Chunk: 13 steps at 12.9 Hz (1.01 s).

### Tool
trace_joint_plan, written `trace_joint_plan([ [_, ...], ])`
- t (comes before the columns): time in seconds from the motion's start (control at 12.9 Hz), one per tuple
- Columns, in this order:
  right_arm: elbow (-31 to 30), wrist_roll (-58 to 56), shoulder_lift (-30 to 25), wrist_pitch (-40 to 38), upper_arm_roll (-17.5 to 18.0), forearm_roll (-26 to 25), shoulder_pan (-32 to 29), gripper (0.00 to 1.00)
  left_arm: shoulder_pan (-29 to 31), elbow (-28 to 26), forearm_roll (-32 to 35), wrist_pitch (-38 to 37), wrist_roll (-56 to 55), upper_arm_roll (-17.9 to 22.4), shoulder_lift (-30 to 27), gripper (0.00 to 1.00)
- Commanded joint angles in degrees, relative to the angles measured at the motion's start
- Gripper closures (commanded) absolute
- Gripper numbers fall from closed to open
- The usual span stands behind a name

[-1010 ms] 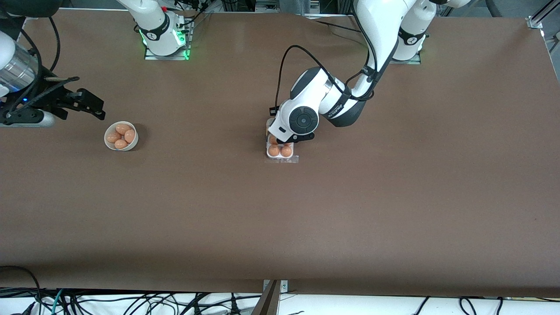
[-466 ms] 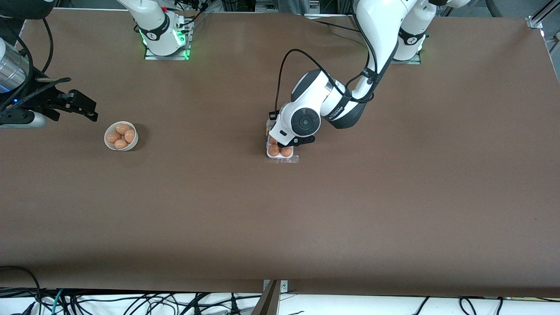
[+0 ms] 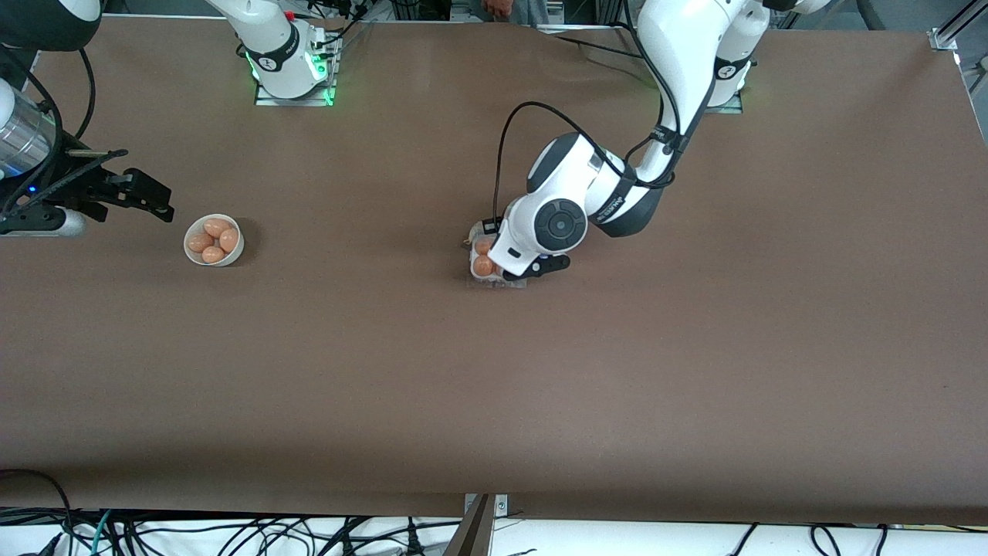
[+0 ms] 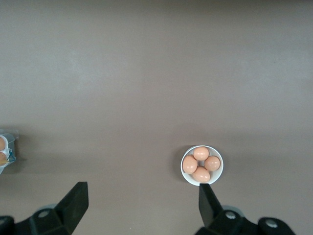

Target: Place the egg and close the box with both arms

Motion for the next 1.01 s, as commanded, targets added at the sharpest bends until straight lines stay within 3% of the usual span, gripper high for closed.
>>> trace_joint_plan([
  [0.0,0.1,-0.7,-0.3,0.3,0.2,-0.7,0.0,0.00,1.4,2.4,0.4,-1.7,0.2,0.7,-0.2,0.92],
  [0.16,0.1,0.2,-0.3,0.3,0.3,-0.7,0.0,0.00,3.6,2.7,5.2,-4.4,0.4,1.6,-2.1,0.83],
  [0.23,0.1,0.3,-0.3,0.5,0.4,-0.8,0.1,0.00,5.5,3.3,7.5,-6.9,0.4,1.6,-3.2,0.74],
  [0.47,0.1,0.3,-0.3,1.1,0.3,-0.8,-0.1,0.00,10.7,11.0,13.2,-15.8,4.9,1.6,-3.8,0.52],
  [0.93,0.1,0.2,-0.2,0.9,0.2,-0.7,0.0,0.00,17.3,17.8,19.2,-17.2,10.0,2.1,-4.1,0.22],
])
